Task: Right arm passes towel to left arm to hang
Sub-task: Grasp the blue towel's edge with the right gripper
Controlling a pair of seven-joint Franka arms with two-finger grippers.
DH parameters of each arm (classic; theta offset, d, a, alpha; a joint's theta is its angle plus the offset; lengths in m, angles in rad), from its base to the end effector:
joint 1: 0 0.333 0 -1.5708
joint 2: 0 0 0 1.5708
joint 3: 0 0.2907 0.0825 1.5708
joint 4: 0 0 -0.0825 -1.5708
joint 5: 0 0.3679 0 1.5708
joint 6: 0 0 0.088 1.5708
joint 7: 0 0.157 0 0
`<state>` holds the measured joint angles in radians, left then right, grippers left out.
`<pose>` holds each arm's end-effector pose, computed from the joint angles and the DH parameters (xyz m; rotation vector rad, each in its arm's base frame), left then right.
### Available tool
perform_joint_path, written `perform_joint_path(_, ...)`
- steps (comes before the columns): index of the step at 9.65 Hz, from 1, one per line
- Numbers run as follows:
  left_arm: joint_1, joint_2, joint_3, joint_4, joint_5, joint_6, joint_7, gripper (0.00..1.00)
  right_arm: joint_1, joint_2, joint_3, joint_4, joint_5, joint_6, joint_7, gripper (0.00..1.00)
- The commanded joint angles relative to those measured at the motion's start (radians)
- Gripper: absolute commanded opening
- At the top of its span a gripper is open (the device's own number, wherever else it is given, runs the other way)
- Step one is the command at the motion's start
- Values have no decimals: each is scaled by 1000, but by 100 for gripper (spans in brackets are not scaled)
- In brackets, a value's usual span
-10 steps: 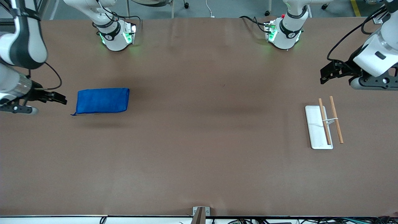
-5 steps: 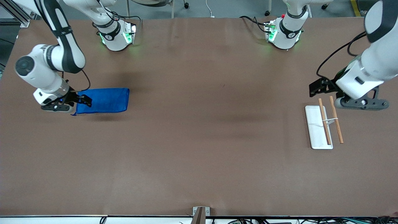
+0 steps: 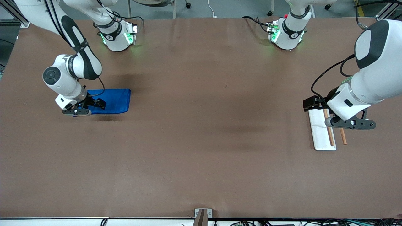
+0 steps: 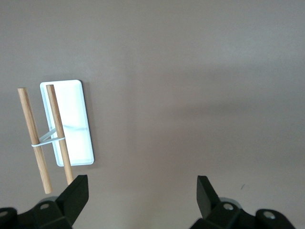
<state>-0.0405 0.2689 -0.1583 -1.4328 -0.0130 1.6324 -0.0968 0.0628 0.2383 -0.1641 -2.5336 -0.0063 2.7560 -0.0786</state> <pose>0.5981 -0.1134 0.4643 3.0912 -0.1494 -0.1136 0.4419 -0.0508 0.1259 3.1018 -0.0194 -0.0255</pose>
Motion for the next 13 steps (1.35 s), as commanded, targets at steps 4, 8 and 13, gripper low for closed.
perform_joint_path(4,-16,91,-14,15,-1,95,9,100,29,24,2,-33,-6,25,34,77)
perform_joint_path(8,-38,150,-17,12,-82,150,5,100,23,18,0,-33,-6,8,40,4)
perform_joint_path(13,-61,230,-21,11,-373,288,-6,100,31,-147,6,94,-4,-344,62,1)
